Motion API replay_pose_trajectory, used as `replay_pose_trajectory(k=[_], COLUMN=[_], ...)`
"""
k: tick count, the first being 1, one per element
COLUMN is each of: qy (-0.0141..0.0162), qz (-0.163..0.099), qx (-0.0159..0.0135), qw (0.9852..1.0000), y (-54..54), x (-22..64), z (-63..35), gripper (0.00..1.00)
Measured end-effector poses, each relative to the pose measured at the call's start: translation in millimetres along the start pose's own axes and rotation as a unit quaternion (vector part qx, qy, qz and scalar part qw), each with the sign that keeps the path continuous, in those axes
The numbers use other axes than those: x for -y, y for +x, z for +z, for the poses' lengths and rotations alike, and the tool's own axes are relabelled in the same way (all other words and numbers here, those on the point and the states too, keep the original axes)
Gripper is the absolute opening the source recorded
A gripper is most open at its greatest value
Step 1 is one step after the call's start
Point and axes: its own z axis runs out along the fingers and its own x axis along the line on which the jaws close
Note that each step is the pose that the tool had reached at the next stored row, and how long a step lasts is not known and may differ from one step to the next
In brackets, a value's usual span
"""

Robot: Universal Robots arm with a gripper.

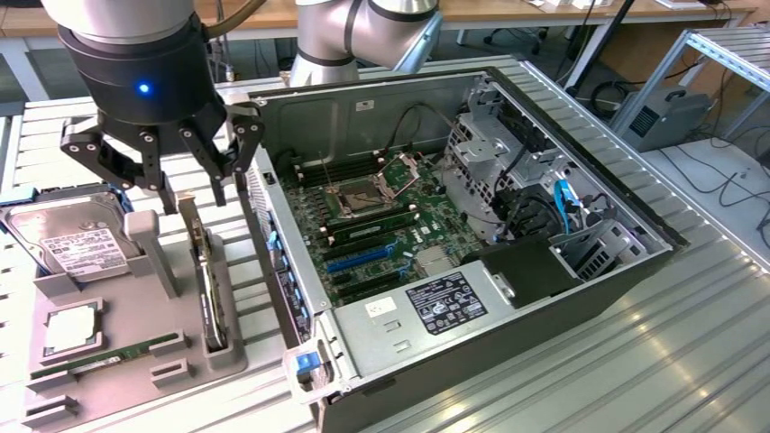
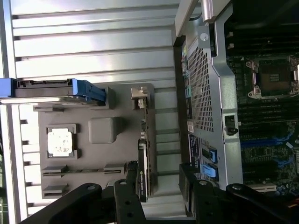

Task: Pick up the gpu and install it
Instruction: 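Pick up the gpu and move the gpu toward the slot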

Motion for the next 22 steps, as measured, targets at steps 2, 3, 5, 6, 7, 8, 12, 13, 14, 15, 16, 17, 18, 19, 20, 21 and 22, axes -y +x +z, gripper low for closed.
replay_pose_trajectory(k=[2,3,5,6,7,8,12,13,14,15,16,17,18,19,20,21,22], qy=[-0.0002,-0.0003,-0.0038,-0.0064,-0.0065,-0.0066,-0.007,-0.0071,-0.0073,-0.0075,-0.0075,-0.0076,-0.0081,-0.0089,-0.0095,-0.01,-0.0104], qz=[0.0,0.0,0.0,0.0,0.0,0.0,0.0,0.0,0.0,0.0,0.0,0.0,0.0,0.0,0.0,0.0,0.0], qx=[0.0,0.0,-0.0002,-0.0005,-0.0005,-0.0005,-0.0005,-0.0005,-0.0005,-0.0005,-0.0006,-0.0006,-0.0006,-0.0006,-0.0007,-0.0007,-0.0008], qw=[1.0,1.0,1.0,1.0,1.0,1.0,1.0,1.0,1.0,1.0,1.0,1.0,1.0,1.0,1.0,0.9999,0.9999], y=[0.0,0.1,0.4,0.6,0.6,0.6,0.6,0.7,0.7,0.7,0.7,0.7,0.8,0.8,0.8,0.9,1.0], x=[0.0,0.0,0.2,0.4,0.4,0.4,0.4,0.4,0.4,0.4,0.4,0.5,0.5,0.4,0.4,0.5,0.5], z=[0.4,0.6,3.6,6.5,6.6,6.7,7.4,7.6,7.9,8.3,8.4,8.5,9.4,10.3,11.0,11.8,12.7], gripper=[0.48,0.48,0.48,0.48,0.48,0.48,0.48,0.48,0.48,0.48,0.48,0.48,0.48,0.48,0.48,0.48,0.48])
